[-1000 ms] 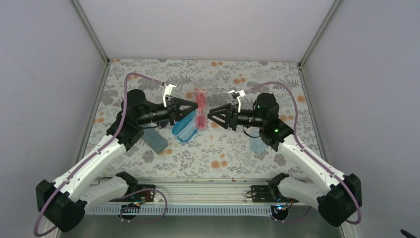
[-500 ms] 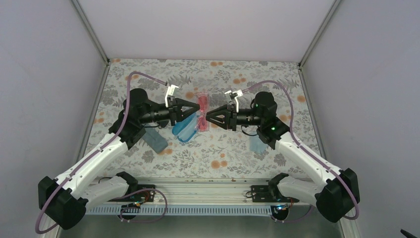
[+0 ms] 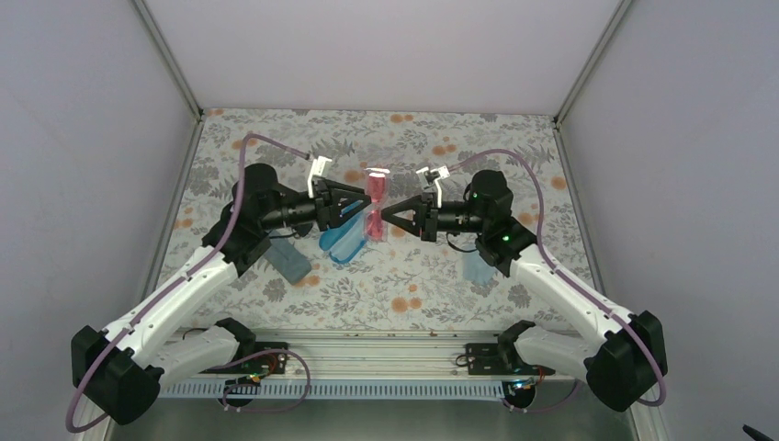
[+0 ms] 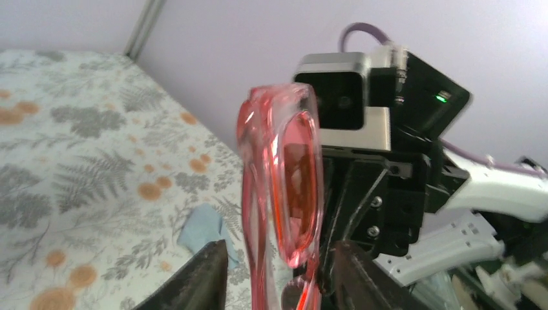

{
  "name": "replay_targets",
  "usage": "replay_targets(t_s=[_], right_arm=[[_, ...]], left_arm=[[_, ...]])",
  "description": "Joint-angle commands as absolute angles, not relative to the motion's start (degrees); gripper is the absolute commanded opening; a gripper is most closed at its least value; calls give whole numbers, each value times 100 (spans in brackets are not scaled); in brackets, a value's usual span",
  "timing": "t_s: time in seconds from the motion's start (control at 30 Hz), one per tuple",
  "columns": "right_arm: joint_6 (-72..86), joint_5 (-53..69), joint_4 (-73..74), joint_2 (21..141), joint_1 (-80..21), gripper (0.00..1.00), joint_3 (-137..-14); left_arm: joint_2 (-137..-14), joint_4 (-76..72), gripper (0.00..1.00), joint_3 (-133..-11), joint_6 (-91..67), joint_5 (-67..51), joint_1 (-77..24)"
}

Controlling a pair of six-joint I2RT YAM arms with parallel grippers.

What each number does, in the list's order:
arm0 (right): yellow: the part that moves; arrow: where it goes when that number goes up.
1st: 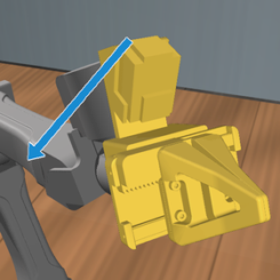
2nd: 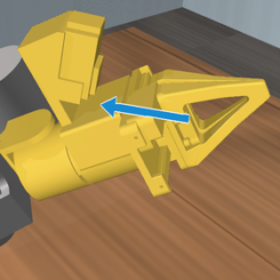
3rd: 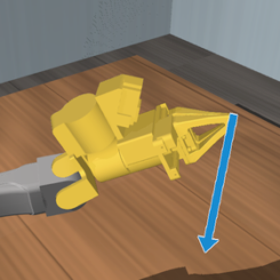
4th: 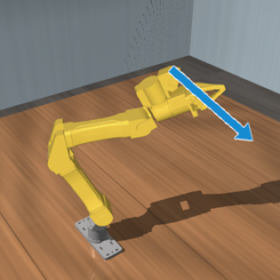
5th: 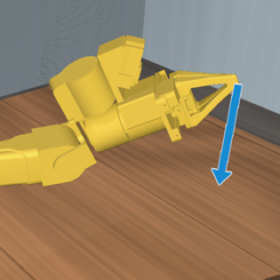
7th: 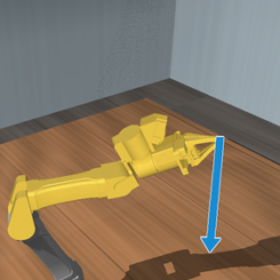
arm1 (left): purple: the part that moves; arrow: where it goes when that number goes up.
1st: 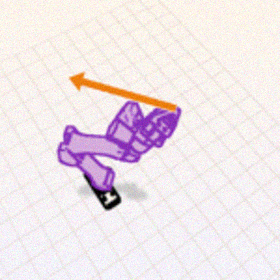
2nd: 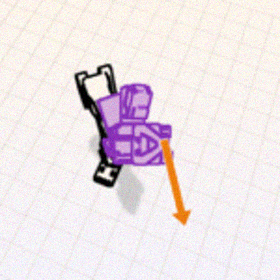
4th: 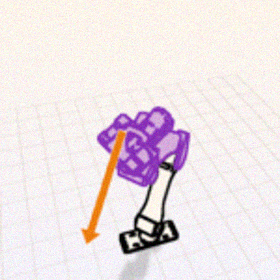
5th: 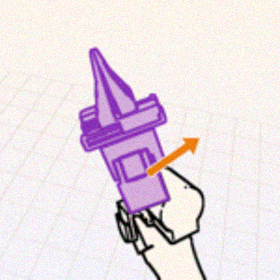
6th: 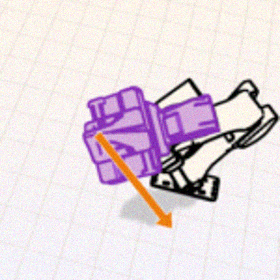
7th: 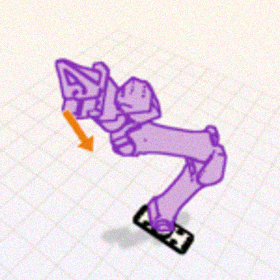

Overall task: Organize the sunglasses
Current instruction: Fold the sunglasses, then place the sunglasses in the sunglasses case.

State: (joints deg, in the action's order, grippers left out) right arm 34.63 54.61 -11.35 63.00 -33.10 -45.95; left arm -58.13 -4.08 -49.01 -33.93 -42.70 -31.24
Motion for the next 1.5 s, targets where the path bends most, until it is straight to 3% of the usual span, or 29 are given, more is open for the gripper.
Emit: replay_targets(t_s=[0.0,0.23,0.5,0.93,1.47], right_arm=[[3600,4466,-754,6184,-3356,4,-4446],[4272,2627,164,6542,-3342,4,-4227],[4972,3110,-651,7533,-3402,4,-3860],[6108,2886,-1273,9014,-3909,4,-4435],[6534,2781,-1078,9968,-4003,4,-5037]], left_arm=[[-5703,502,49,-5099,-3041,-3268,-3111],[-5823,2309,64,-5119,-3125,-635,-3111],[-7078,2492,75,-5096,-3109,79,-3065],[-8205,1672,80,-4570,-3028,-1088,-2728],[-8071,1527,75,-4236,-3311,-2217,-2602]])
